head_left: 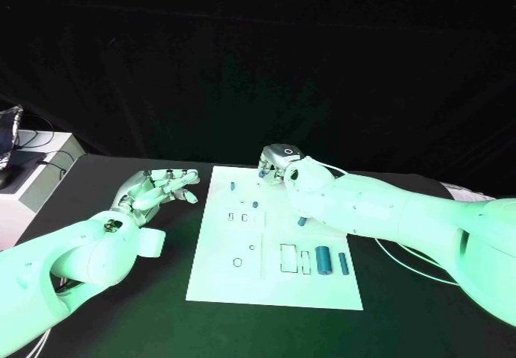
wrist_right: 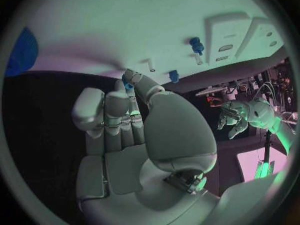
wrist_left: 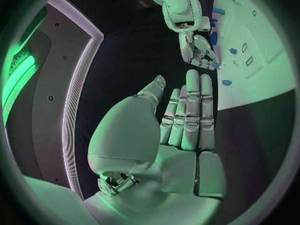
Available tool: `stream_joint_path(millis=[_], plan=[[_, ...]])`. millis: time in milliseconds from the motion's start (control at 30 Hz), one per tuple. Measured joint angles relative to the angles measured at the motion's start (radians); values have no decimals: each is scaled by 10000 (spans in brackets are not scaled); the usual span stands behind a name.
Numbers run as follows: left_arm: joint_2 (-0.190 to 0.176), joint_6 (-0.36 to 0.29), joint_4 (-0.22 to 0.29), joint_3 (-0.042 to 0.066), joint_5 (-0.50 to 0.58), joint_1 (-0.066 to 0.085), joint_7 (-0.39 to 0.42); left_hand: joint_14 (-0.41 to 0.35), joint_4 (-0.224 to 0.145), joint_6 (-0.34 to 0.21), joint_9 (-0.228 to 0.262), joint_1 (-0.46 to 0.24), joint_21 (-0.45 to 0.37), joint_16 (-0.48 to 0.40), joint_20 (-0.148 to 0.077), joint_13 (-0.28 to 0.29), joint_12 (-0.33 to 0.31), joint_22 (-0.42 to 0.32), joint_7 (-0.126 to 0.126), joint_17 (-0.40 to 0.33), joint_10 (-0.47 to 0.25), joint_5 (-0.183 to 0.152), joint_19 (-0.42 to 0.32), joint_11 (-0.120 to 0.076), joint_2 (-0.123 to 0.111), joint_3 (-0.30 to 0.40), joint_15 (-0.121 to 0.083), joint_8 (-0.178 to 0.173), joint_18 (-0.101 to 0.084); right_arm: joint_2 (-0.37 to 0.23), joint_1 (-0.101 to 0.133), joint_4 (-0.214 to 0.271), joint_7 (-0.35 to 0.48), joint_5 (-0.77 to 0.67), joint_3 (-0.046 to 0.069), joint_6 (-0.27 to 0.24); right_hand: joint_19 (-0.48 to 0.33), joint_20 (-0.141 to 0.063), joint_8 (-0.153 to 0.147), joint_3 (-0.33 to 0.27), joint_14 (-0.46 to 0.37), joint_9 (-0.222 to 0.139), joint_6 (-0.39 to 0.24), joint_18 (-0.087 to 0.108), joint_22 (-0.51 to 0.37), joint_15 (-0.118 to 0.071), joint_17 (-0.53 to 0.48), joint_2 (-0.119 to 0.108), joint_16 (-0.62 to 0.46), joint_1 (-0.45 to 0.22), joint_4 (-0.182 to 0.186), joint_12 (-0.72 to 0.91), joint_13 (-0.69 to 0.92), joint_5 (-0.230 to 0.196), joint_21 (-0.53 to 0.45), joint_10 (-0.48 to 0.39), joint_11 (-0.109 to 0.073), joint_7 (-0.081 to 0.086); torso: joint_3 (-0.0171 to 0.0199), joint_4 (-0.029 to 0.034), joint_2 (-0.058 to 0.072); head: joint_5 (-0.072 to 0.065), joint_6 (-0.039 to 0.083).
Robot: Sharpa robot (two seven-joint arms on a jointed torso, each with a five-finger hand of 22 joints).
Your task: Assemble the parts on the task board
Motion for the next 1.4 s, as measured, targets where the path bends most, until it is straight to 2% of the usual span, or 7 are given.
stream_joint_path(millis=[633, 767, 833, 900, 1100, 1267, 1400], plan=[[57, 30, -37, 3, -9, 0, -8, -71, 0, 0, 0, 0, 41, 40, 0, 0, 0, -42, 0, -17, 0, 0, 0, 0, 0, 0, -1, 0, 0, 264, 4, -404, 15, -34, 3, -2, 29, 44, 20, -34, 1, -1, -88, 84, 7, 1, -78, 27, -42, -27, 47, -11, -8, -2, -397, -26, -18, 88, -69, 78, 64, -32, 12], [63, 37, -44, 3, -10, 0, -10, -71, 0, 0, 0, 0, 41, 40, 0, 0, 0, -42, 0, -17, -1, 0, 0, 0, 0, -1, -1, 0, 1, 267, -26, -405, 89, -17, -11, -10, 51, 127, 92, -138, -124, 174, -891, 131, 6, 136, -162, 82, -207, -151, 176, 10, 45, 40, -1053, -865, 259, 358, -76, 77, 74, -17, 14], [62, 40, -46, 3, -11, 0, -12, -71, 0, 0, 0, 0, 41, 40, 0, 0, 0, -42, 0, -17, 0, 0, 0, 0, 0, -1, 0, 0, 1, 240, -53, -389, 133, 0, -21, -20, 93, 171, 110, -236, -104, 62, -1270, 153, 6, 192, -221, -95, -305, -323, 201, 66, 43, 145, -1470, -1327, 355, 304, -76, 77, 78, -6, 25], [57, 43, -46, 3, -11, 0, -13, -71, 0, 0, 0, 0, 41, 40, 0, 0, 0, -42, 0, -17, 0, 0, 0, 0, 0, -1, -1, 0, 0, 196, -58, -334, 185, 13, -22, -42, 81, 282, 70, -579, -111, -200, -1607, 404, 5, 293, -307, -396, -452, -252, 200, 68, 13, 142, -2135, -2019, 510, 218, -75, 74, 79, 1, 34], [16, 49, -45, 3, -13, 0, -17, -71, 1, 0, 0, 0, 40, 40, 0, 0, 0, -41, 0, -17, 0, 0, 1, 0, 0, -1, 0, 0, 1, -171, -47, 128, 311, 39, -16, -226, 89, 484, 70, -1820, -17, -395, -2170, 557, 5, 414, -485, -820, -604, 645, 666, 68, 15, 132, -3172, -2880, 734, -84, -75, 64, 89, 24, 44], [-40, 49, -42, 3, -14, -1, -19, -71, 1, 0, 0, 0, 40, 40, 0, -1, 0, -41, 0, -17, 0, 0, 0, 0, 0, -1, 0, 0, 0, -767, -34, 772, 355, 68, -16, -541, 88, 485, 70, -1913, -17, -395, -2173, 563, 4, 414, -526, -929, -604, 820, 901, 68, 5, 132, -3539, -2676, 673, -82, -59, 26, 91, 38, 74], [-65, 49, -43, 3, -14, -2, -20, -71, 1, 0, 0, 0, 40, 40, 0, -1, 0, -83, 0, -30, -38, 0, 0, 38, 0, -1, 0, 0, 0, -1346, 53, 1413, 440, 222, 35, -922, 87, 485, 70, -1748, -17, -395, -2047, 563, 4, 414, -526, -885, -644, 776, 796, 68, 5, 132, -3577, -2130, 552, 105, -51, -31, 87, 67, 112]])
